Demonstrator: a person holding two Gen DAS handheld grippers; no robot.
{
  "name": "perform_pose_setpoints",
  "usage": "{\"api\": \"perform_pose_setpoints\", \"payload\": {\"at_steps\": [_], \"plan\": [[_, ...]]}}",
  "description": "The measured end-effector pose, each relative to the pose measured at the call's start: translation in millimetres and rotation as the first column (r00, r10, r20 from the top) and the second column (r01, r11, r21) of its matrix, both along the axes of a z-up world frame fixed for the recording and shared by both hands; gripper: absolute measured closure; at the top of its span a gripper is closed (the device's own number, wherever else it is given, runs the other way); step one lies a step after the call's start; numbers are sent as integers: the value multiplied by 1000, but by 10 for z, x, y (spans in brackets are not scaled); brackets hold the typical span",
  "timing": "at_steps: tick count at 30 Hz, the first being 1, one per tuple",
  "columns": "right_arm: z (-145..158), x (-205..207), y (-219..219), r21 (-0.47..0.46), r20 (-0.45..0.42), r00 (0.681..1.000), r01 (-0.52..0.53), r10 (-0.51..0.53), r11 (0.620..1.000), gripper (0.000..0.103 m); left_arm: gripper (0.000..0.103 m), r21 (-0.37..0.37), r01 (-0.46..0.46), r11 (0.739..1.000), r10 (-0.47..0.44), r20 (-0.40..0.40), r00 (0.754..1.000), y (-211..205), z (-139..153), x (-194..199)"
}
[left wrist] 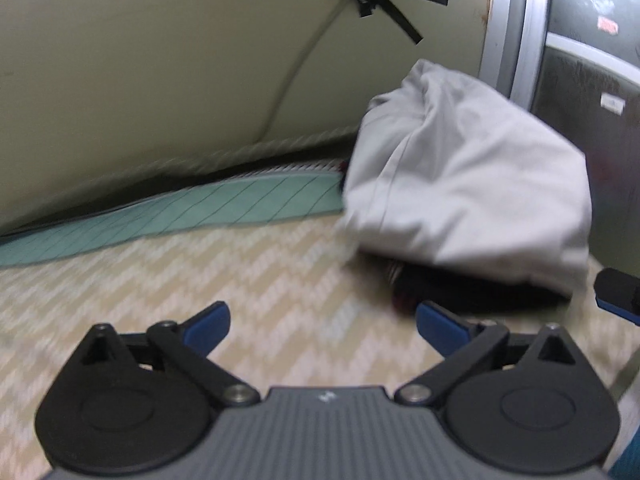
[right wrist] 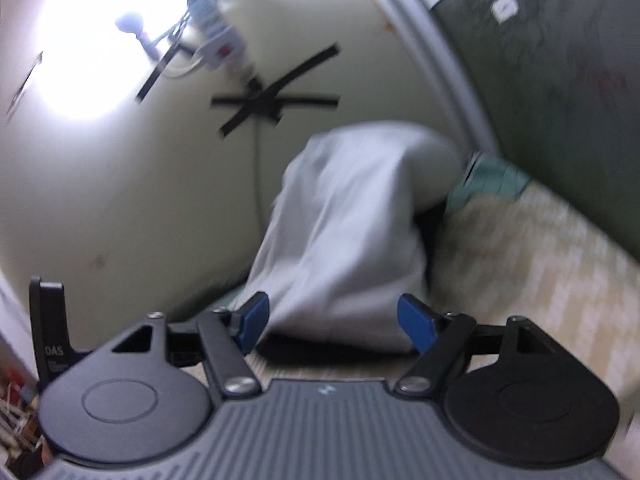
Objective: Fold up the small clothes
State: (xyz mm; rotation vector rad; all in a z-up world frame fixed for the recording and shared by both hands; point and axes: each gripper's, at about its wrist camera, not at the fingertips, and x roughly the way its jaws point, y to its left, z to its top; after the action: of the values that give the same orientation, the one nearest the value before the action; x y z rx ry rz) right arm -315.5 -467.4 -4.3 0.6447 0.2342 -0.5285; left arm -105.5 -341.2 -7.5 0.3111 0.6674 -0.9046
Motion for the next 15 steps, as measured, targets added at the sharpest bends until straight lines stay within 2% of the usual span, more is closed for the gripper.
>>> {"api": "perform_pose_setpoints", "payload": {"at_steps": [4, 8, 12, 15], "plan": [[-159, 22, 366, 34, -20, 1000, 3, -3, 999, 29, 0, 22, -55, 998, 55, 23, 998, 405, -21, -126], [-289, 43, 637, 75, -54, 999, 5, -1, 997, 29, 0, 42, -74, 996, 74, 10, 997, 736, -94, -170], [-330, 55, 861, 47, -72, 997, 21, -17, 999, 29, 0, 50, -103, 993, 100, 67, 993, 928, -181, -188], [-344, 82, 967, 22, -78, 996, 48, -46, 999, 29, 0, 23, -116, 993, 114, 63, 991, 1000, -202, -148]]}}
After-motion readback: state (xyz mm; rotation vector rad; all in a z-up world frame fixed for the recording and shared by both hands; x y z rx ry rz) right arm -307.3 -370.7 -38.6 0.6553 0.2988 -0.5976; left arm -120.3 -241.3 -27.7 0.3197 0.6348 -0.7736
